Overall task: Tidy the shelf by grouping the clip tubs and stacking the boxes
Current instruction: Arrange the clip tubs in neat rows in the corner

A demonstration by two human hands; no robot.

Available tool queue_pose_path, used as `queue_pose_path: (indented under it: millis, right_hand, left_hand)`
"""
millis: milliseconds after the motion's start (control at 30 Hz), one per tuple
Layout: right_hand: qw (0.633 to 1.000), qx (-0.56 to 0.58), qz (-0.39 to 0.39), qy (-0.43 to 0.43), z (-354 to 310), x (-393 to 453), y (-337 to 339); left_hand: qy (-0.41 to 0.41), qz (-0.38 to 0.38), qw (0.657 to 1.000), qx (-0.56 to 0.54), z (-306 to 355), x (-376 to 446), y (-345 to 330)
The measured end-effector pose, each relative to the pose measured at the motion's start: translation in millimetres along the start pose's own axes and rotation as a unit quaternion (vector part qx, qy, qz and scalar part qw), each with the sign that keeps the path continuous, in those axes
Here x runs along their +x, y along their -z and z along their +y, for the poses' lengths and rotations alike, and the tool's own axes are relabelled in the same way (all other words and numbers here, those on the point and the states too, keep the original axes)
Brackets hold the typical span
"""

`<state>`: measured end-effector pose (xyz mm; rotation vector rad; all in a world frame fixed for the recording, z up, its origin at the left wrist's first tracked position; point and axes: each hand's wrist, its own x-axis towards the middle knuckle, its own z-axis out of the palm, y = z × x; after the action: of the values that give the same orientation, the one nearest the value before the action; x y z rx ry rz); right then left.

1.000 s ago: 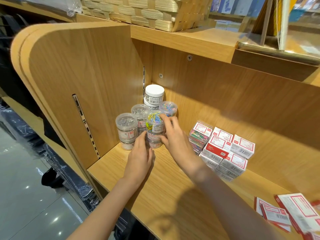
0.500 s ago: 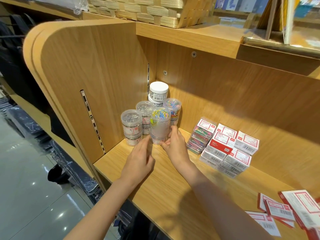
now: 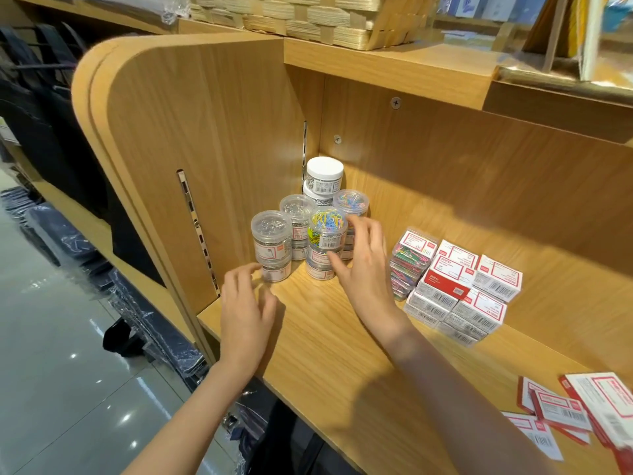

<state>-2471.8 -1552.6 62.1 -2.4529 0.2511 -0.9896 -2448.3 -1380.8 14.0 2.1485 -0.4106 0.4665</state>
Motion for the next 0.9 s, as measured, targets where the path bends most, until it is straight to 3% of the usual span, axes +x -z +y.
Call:
queue_pose_path:
  millis: [67,233,533,800,900]
  right_hand:
    - [0.997,-0.054,-0.008,0.049,-5.1,10.7,-3.1]
    - [0.973,-0.128,-0.166,0.095,-11.5,32.3,-10.0]
    - [0.96,-0.162,-0.206,0.103,-11.3,39.0,-7.6]
    - [0.988,-0.056,-0.126,0.073,2.7,6.4,33.1]
    - [0.995,-0.036,-0.061,0.064,12.4,-9.8,71.2]
  left_hand:
    - [0.065,-0.001,0.998,-0.024,-2.2,6.9,-0.6]
    - [0.113,0.006,0.993,-0.033,7.8,18.7,-11.8]
    - [0.138,0.034,0.988,-0.058,9.0,21.1,-22.8]
    - [0.05,0.041,0.994,-0.087,16.3,7.9,-12.0]
    - [0.003,0.016,0.996,-0.087,25.7,0.6,-17.2]
